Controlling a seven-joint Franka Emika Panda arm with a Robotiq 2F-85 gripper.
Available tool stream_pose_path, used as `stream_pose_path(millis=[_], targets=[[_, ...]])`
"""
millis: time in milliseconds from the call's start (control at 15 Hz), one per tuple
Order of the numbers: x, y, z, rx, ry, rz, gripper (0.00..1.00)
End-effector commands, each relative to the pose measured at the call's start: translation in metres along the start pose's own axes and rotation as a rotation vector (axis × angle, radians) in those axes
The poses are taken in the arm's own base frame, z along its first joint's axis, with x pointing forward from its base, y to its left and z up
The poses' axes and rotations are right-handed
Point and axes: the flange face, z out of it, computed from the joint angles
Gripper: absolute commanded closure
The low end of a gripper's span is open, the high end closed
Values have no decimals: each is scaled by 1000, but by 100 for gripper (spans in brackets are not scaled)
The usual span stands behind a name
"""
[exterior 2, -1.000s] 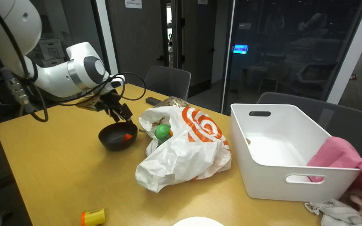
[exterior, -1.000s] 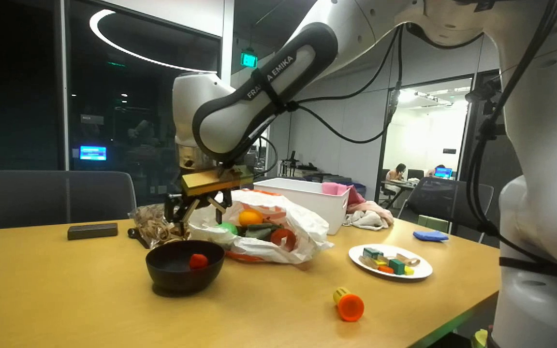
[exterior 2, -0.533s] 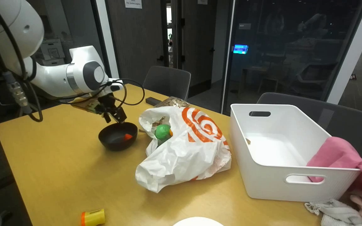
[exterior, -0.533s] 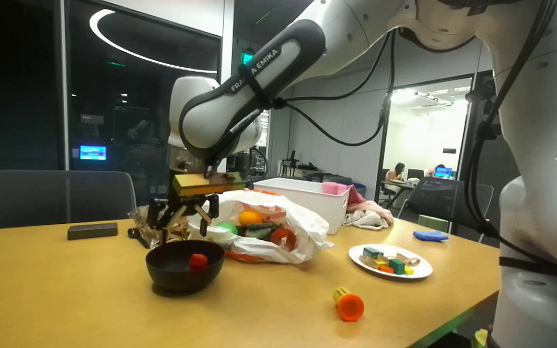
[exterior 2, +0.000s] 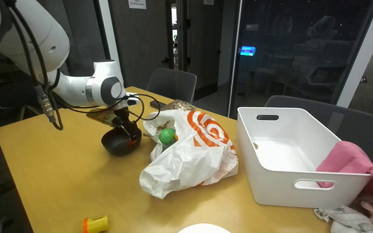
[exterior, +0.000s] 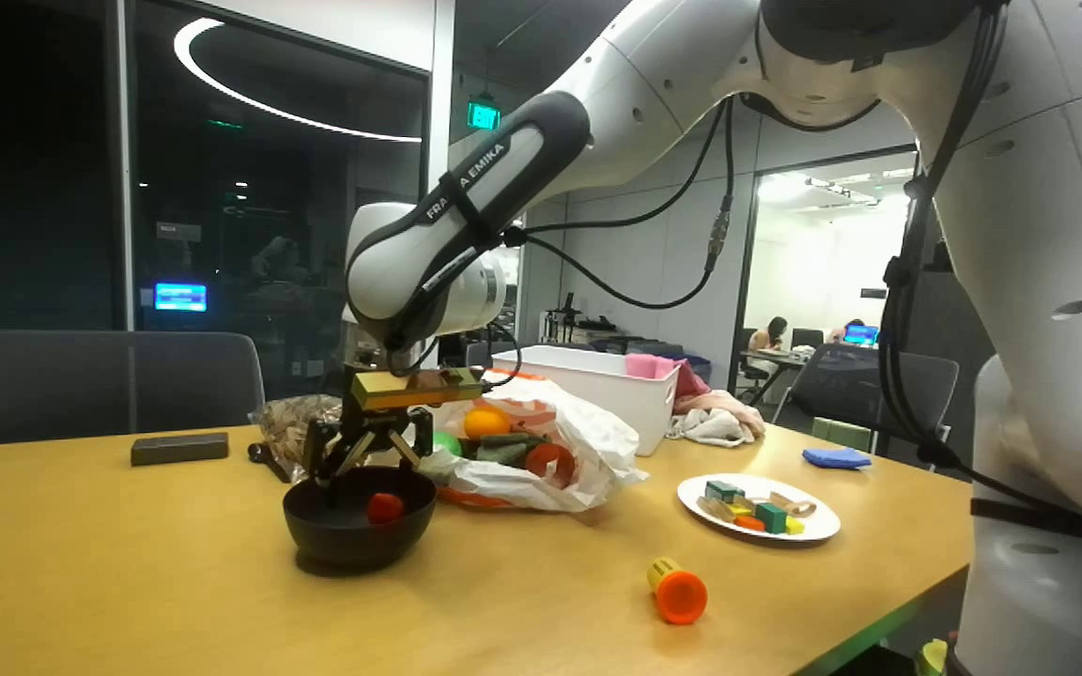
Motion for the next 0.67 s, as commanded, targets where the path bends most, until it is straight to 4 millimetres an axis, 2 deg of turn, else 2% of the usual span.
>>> stream_pose_path(millis=[0, 67, 133, 400, 600], targets=[[16, 5, 13, 37, -22, 10, 0], [16, 6, 17, 41, -28, 14, 25], [17, 8, 21, 43, -34, 18, 26], [17, 13, 24, 46, -35, 40, 57], [12, 9, 9, 51, -24, 39, 76]])
